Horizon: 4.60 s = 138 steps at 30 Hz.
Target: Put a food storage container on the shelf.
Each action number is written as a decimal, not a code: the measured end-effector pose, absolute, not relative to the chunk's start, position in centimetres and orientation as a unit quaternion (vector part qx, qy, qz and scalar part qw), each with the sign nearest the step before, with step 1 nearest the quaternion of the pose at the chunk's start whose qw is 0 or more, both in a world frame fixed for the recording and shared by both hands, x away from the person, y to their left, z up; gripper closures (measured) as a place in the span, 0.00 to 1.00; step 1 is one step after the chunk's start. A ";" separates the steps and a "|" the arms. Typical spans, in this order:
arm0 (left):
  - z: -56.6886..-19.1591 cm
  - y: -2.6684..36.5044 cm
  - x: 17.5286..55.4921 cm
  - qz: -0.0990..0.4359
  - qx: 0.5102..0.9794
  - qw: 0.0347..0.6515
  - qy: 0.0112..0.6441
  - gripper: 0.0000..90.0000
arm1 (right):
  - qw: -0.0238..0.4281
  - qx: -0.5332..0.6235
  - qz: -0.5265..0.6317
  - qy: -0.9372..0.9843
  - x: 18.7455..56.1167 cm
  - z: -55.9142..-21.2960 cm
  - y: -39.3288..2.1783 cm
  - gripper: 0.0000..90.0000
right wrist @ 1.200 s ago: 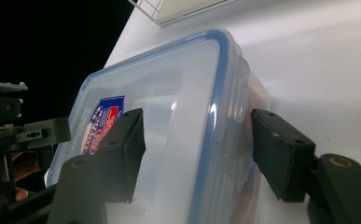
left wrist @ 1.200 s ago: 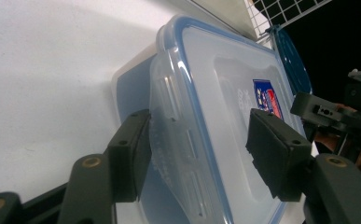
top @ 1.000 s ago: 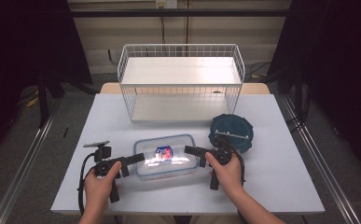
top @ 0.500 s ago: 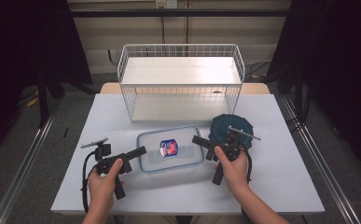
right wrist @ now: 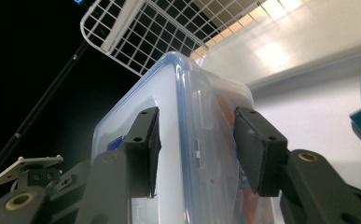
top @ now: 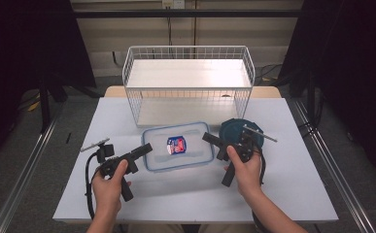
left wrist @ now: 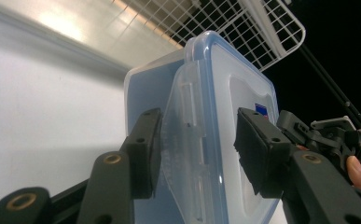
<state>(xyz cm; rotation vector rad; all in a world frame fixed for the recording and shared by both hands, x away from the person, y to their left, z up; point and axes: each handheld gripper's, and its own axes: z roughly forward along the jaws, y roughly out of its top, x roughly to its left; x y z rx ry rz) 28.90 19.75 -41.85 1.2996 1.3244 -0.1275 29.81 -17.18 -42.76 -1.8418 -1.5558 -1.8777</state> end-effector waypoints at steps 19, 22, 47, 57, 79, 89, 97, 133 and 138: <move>-38.2 18.5 30.2 -0.037 0.544 0.629 0.554 0.60 | 0.024 -0.594 -0.648 -0.477 30.5 -39.8 -18.2 0.58; -37.9 18.2 30.5 -0.041 0.542 0.633 0.551 0.60 | 0.021 -0.594 -0.650 -0.473 30.6 -39.4 -18.4 0.58; -34.9 17.0 32.8 -0.036 0.529 0.660 0.532 0.61 | 0.015 -0.586 -0.685 -0.432 31.9 -36.5 -19.7 0.61; -33.2 16.4 34.5 -0.030 0.528 0.668 0.523 0.61 | 0.006 -0.584 -0.692 -0.424 32.9 -35.0 -20.1 0.61; -30.0 15.8 38.5 -0.037 0.507 0.688 0.517 0.61 | -0.017 -0.578 -0.712 -0.399 36.0 -31.4 -20.3 0.62; -28.8 15.0 40.8 -0.032 0.502 0.690 0.520 0.61 | -0.023 -0.584 -0.715 -0.384 37.9 -30.5 -20.5 0.62; -28.2 14.6 42.6 -0.033 0.495 0.693 0.524 0.61 | -0.027 -0.587 -0.718 -0.374 39.6 -29.7 -20.7 0.63; -29.6 13.7 48.5 -0.030 0.468 0.689 0.553 0.61 | -0.030 -0.613 -0.713 -0.339 44.9 -30.8 -20.4 0.63; -29.8 13.7 49.2 -0.028 0.468 0.683 0.559 0.61 | -0.026 -0.622 -0.706 -0.337 45.6 -31.3 -20.3 0.63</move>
